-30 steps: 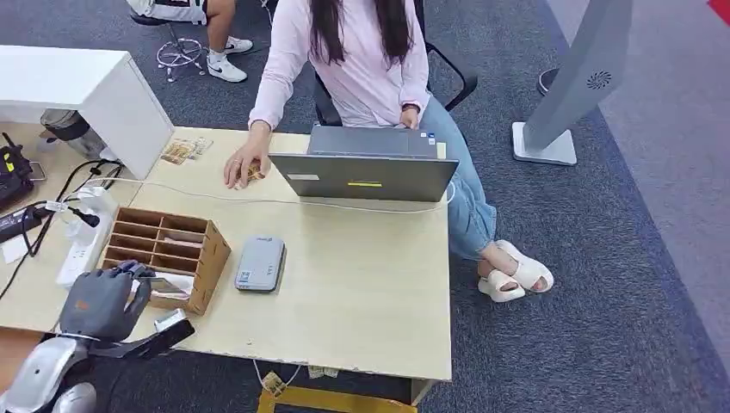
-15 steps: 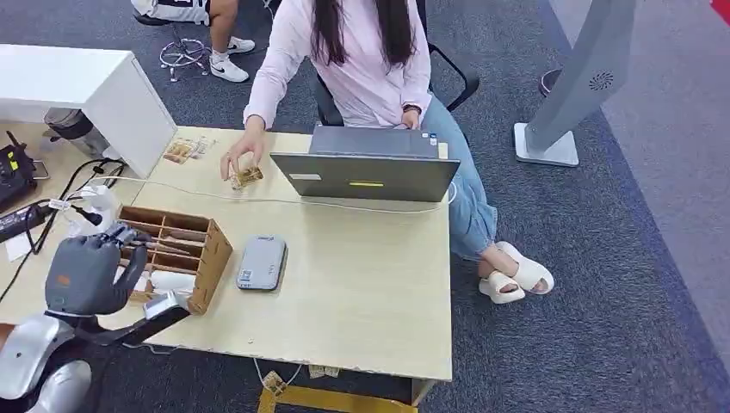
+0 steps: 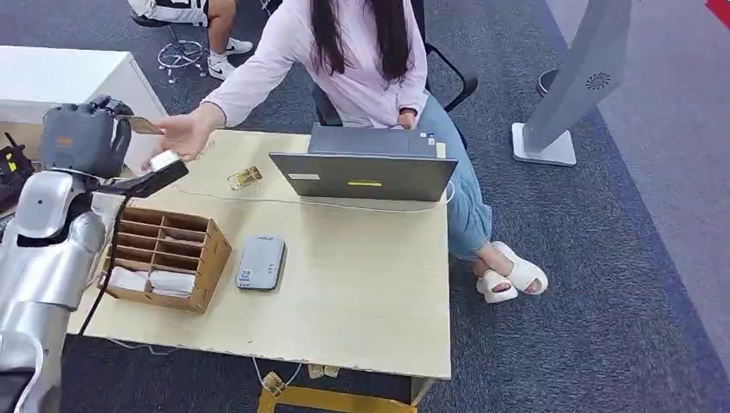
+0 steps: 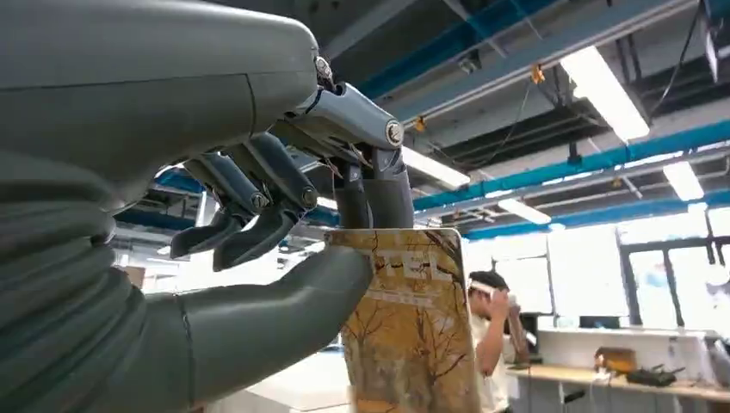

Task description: Pass the card to the sensor for recognition and then transmit it.

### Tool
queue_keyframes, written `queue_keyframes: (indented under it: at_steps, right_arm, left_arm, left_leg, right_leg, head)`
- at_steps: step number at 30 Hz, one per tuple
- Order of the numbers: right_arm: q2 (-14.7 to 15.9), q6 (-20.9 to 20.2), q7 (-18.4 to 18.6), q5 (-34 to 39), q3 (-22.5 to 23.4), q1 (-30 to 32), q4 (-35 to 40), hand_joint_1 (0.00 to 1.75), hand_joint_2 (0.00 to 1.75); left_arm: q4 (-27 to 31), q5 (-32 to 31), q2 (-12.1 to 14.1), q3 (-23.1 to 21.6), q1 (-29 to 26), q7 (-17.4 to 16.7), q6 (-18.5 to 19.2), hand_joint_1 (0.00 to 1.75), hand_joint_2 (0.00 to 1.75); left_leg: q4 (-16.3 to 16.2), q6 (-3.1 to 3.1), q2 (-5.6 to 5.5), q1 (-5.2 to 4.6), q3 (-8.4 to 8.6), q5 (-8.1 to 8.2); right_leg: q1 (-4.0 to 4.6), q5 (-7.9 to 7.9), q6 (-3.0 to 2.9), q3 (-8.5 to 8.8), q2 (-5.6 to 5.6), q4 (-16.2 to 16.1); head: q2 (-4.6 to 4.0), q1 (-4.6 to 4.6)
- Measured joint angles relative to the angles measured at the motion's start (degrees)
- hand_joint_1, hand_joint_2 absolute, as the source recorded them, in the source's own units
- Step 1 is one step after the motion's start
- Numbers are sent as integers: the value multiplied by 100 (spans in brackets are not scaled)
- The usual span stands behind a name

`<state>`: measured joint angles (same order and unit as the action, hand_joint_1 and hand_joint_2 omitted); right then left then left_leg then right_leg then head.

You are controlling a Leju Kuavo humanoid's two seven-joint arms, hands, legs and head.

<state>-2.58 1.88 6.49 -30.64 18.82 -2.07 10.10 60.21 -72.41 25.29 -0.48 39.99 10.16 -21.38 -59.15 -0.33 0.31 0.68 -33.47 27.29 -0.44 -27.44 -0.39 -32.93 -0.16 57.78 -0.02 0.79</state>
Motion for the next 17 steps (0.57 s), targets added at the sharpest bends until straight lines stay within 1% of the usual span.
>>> queue_keyframes:
  at_steps: [4, 8, 9, 11, 15, 17]
  right_arm:
    - [0, -9, 31, -13, 0, 0, -2, 0, 0]
    - [0, -11, 37, -15, 0, 1, -2, 0, 0]
    - [0, -11, 37, -15, 0, 2, -2, 0, 0]
    - [0, -17, 35, -17, 0, 3, -2, 0, 0]
    - [0, -17, 7, -35, 0, 5, -2, 0, 0]
    - [0, -17, 2, -37, 0, 6, -2, 0, 0]
  left_arm:
    - [-639, -63, -39, -185, 456, -63, -9, 175, 175]
    - [-974, -68, -83, -275, 629, -63, -24, 175, 175]
    - [-1030, -44, -94, -282, 640, -63, -33, 0, 175]
    - [-1109, 87, -98, -284, 640, -39, -83, 0, 175]
    - [-1155, 444, -118, -284, 588, 142, -149, 0, 175]
    - [-1097, 814, -118, -282, 456, 301, -157, 0, 175]
  left_leg:
    - [-1, 1, 3, -1, -2, 1]
    - [0, 1, 5, 0, -4, 2]
    - [0, 1, 5, 0, -4, 2]
    - [0, 1, 8, 1, -3, 2]
    - [1, 1, 6, 1, -5, 2]
    - [2, 1, 8, 0, -5, 2]
  right_leg:
    - [0, 0, 0, -4, 5, 0]
    - [0, -1, 0, -8, 8, 0]
    - [0, -1, 0, -8, 8, 0]
    - [0, -1, 0, -9, 11, 0]
    - [0, -1, -1, -7, 10, 0]
    - [0, -1, -1, -5, 11, 1]
  head:
    - [0, 4]
    - [0, 2]
    - [0, 2]
    - [0, 4]
    - [0, 4]
    - [0, 4]
